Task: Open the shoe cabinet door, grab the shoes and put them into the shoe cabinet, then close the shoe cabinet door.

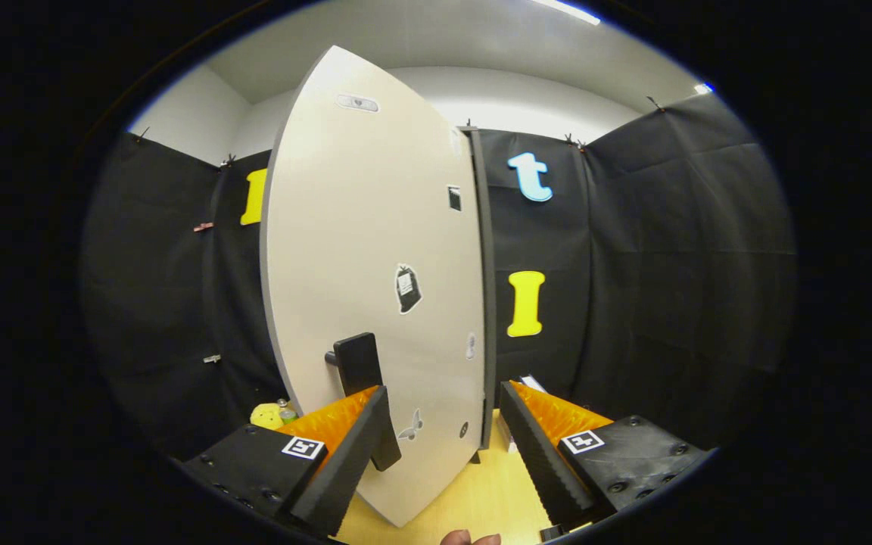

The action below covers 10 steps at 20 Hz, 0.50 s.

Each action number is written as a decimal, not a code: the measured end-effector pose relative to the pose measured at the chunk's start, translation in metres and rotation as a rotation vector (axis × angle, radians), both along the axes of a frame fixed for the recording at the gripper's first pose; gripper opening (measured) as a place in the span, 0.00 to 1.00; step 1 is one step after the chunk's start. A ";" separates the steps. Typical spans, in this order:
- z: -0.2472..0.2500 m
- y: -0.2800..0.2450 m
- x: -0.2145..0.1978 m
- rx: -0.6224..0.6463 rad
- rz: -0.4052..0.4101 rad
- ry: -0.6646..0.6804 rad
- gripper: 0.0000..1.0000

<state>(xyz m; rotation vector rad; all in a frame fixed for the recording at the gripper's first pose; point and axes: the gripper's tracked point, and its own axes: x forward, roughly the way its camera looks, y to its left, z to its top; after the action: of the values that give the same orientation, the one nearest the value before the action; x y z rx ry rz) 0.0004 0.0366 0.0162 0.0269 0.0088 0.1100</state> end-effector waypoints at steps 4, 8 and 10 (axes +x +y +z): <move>0.000 0.052 0.008 0.010 0.092 0.001 0.98; 0.002 0.054 0.010 -0.004 0.103 0.009 0.96; -0.001 0.055 0.012 0.007 0.099 0.032 0.96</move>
<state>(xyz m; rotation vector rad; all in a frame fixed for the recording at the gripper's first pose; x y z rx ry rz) 0.0123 0.0915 0.0155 0.0349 0.0415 0.2089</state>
